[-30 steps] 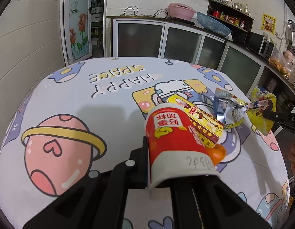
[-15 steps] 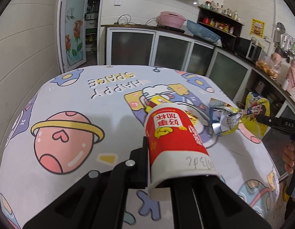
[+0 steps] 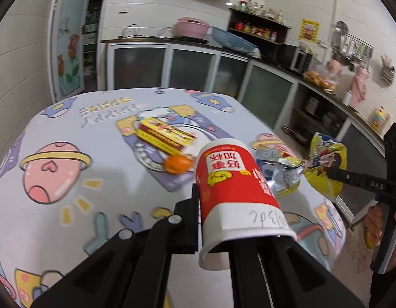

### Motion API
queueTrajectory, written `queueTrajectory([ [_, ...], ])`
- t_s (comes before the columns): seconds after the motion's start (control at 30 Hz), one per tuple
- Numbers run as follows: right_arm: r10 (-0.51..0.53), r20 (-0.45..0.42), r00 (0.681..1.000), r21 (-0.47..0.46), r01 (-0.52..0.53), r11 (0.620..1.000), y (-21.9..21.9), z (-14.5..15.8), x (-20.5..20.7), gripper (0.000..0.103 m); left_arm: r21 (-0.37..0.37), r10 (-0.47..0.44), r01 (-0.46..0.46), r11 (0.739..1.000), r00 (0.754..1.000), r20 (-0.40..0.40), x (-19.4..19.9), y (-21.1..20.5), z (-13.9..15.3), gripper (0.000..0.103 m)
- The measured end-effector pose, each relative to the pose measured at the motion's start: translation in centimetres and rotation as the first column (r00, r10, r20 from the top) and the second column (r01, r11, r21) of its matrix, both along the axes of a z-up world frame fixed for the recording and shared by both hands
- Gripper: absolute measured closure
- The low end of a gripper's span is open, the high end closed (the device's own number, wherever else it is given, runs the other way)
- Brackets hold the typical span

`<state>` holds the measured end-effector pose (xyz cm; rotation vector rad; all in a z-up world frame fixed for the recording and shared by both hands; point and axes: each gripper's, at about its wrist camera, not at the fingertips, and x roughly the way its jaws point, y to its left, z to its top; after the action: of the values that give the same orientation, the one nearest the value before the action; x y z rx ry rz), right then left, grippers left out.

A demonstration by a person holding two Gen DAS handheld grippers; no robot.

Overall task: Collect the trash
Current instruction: 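Carry the chip bag and paper cup from the table to the yellow bin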

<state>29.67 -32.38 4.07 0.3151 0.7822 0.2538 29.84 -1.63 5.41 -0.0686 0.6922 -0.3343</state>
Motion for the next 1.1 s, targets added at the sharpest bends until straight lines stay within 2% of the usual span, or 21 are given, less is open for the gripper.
queueTrajectory([
  [0.33, -0.081, 0.026, 0.996, 0.015, 0.08, 0.997, -4.8, 0.0, -9.2, 0.098, 0.021, -0.188, 0.188, 0.982, 0.982, -0.006, -4.4, -7.9, -0.3, 0.101],
  [0.6, -0.202, 0.044, 0.978, 0.006, 0.202, 0.979, -10.1, 0.2, -17.7, 0.098, 0.042, -0.347, 0.346, 0.937, 0.938, 0.002, -8.5, -15.1, -0.2, 0.101],
  [0.8, -0.314, 0.05, 0.948, -0.014, 0.315, 0.949, -13.9, 0.1, -24.0, 0.098, 0.041, -0.464, 0.463, 0.885, 0.886, 0.012, -11.8, -20.4, 0.2, 0.101],
  [1.1, -0.461, 0.045, 0.886, -0.032, 0.463, 0.886, -17.9, -1.3, -32.3, 0.098, 0.052, -0.641, 0.639, 0.767, 0.767, 0.019, -17.4, -28.0, 0.2, 0.101],
])
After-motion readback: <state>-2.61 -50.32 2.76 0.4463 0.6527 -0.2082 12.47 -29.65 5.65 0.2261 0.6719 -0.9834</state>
